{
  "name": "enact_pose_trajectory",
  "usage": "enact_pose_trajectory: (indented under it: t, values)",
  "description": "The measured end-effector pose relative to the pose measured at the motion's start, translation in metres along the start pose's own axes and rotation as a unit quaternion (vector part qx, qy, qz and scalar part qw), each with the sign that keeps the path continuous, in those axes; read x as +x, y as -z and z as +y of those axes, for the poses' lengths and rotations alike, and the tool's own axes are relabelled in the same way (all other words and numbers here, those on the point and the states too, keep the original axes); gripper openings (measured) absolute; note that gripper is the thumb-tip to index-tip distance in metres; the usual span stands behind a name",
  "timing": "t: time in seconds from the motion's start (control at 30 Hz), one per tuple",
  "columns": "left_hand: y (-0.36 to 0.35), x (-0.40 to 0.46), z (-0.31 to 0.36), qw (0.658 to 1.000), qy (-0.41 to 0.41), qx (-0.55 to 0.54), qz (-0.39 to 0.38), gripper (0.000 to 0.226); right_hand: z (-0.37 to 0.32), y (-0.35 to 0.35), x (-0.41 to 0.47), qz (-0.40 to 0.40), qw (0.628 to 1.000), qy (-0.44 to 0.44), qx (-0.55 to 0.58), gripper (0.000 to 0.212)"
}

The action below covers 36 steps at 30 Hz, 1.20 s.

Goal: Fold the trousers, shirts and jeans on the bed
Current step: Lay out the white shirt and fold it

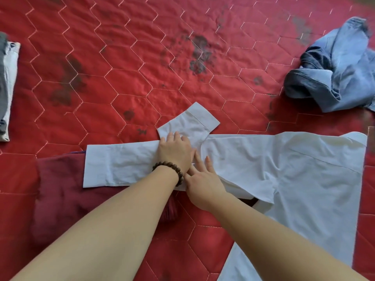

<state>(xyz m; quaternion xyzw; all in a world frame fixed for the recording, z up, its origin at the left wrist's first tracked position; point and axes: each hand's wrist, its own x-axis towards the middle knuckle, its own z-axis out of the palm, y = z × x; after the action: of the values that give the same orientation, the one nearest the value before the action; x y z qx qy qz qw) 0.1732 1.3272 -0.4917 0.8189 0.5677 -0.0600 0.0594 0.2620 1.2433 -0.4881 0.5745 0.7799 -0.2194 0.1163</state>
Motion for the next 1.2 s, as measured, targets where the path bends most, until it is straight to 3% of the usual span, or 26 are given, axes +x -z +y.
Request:
enact_pose_trajectory:
  t: [0.13,0.2,0.23,0.3,0.37,0.43,0.53,0.57,0.6,0.63,0.67,0.77,0.83,0.9,0.93,1.0,1.1,1.2]
  values:
    - [0.007,-0.002,0.003,0.999,0.023,-0.032,0.027,0.028,-0.005,0.0,-0.001,-0.021,1.0,-0.014,-0.004,0.06]
    - [0.016,-0.004,-0.003,0.983,0.106,-0.128,0.076,0.02,-0.004,0.0,-0.001,-0.029,0.999,-0.022,-0.007,0.066]
    - [0.02,-0.008,-0.009,0.958,0.152,-0.215,0.118,0.018,-0.004,0.0,-0.001,-0.031,0.999,-0.028,-0.009,0.069]
    - [0.029,-0.022,-0.025,0.872,0.225,-0.389,0.197,0.015,-0.004,0.001,-0.001,-0.023,0.999,-0.037,-0.004,0.074]
    - [0.033,-0.046,-0.043,0.793,0.31,-0.465,0.244,0.016,-0.006,0.0,-0.002,0.006,0.999,-0.046,0.016,0.076]
    - [0.024,-0.068,-0.059,0.716,0.415,-0.52,0.211,0.019,-0.009,-0.003,-0.006,0.029,0.998,-0.045,0.023,0.074]
    - [0.008,-0.091,-0.075,0.513,0.49,-0.691,0.136,0.027,-0.01,-0.01,-0.011,0.032,0.999,-0.038,0.013,0.07]
    - [0.005,-0.095,-0.079,0.468,0.496,-0.72,0.129,0.03,-0.011,-0.012,-0.011,0.033,0.999,-0.04,0.011,0.07]
    - [0.003,-0.097,-0.082,0.458,0.495,-0.727,0.13,0.033,-0.012,-0.014,-0.011,0.039,0.998,-0.042,0.007,0.069]
    - [0.003,-0.098,-0.083,0.474,0.491,-0.719,0.131,0.042,-0.013,-0.015,-0.011,0.046,0.998,-0.041,0.001,0.069]
    - [0.005,-0.097,-0.084,0.513,0.49,-0.693,0.128,0.055,-0.014,-0.016,-0.01,0.052,0.998,-0.037,-0.004,0.069]
    - [0.014,-0.088,-0.083,0.713,0.474,-0.509,0.089,0.087,-0.015,-0.018,-0.013,0.065,0.998,-0.022,-0.012,0.067]
    - [0.019,-0.082,-0.083,0.828,0.421,-0.365,0.056,0.085,-0.015,-0.019,-0.015,0.071,0.997,-0.018,-0.011,0.067]
    - [0.021,-0.078,-0.089,0.874,0.391,-0.284,0.052,0.059,-0.013,-0.02,-0.017,0.071,0.997,-0.012,-0.01,0.068]
    - [0.021,-0.077,-0.094,0.872,0.395,-0.279,0.07,0.04,-0.013,-0.021,-0.018,0.065,0.998,-0.01,-0.008,0.068]
    - [0.017,-0.079,-0.104,0.828,0.422,-0.337,0.148,0.01,-0.012,-0.023,-0.02,0.053,0.998,-0.016,-0.001,0.07]
    - [0.014,-0.091,-0.111,0.753,0.437,-0.43,0.24,0.026,-0.01,-0.025,-0.024,0.065,0.997,-0.041,0.015,0.06]
    - [0.009,-0.101,-0.12,0.691,0.503,-0.472,0.215,0.046,-0.008,-0.026,-0.028,0.082,0.994,-0.062,0.03,0.052]
